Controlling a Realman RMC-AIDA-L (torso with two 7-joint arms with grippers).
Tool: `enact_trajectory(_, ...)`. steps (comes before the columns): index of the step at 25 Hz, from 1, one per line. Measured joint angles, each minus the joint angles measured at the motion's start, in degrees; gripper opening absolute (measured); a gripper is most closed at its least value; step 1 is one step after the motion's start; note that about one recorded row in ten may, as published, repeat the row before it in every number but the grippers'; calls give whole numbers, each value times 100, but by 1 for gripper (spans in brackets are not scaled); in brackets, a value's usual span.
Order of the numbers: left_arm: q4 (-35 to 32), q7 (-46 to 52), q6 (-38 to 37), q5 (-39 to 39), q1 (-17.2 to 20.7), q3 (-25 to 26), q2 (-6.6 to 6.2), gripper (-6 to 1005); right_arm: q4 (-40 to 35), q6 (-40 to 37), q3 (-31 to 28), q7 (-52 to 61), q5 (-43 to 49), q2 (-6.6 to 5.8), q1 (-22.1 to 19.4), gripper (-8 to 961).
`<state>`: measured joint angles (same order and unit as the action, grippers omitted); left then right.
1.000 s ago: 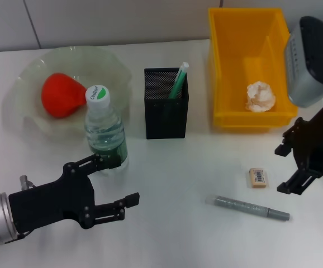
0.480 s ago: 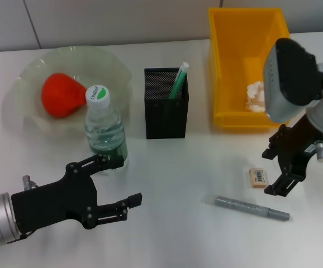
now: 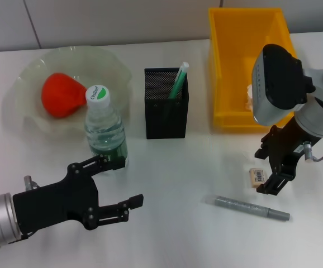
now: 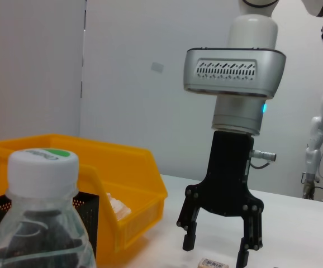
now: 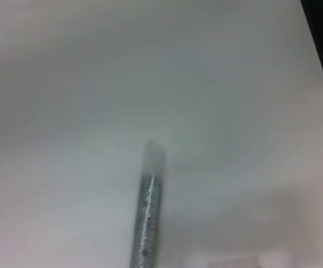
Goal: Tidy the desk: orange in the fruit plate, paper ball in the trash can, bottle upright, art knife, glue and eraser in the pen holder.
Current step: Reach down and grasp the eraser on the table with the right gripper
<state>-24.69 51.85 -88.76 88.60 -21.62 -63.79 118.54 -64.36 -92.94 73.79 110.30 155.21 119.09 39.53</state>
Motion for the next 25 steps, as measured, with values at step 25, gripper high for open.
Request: enact_trajectory(25,-1,1,-54,4,26,-20,-7,847,312,255,223,190,-20,10,107,541)
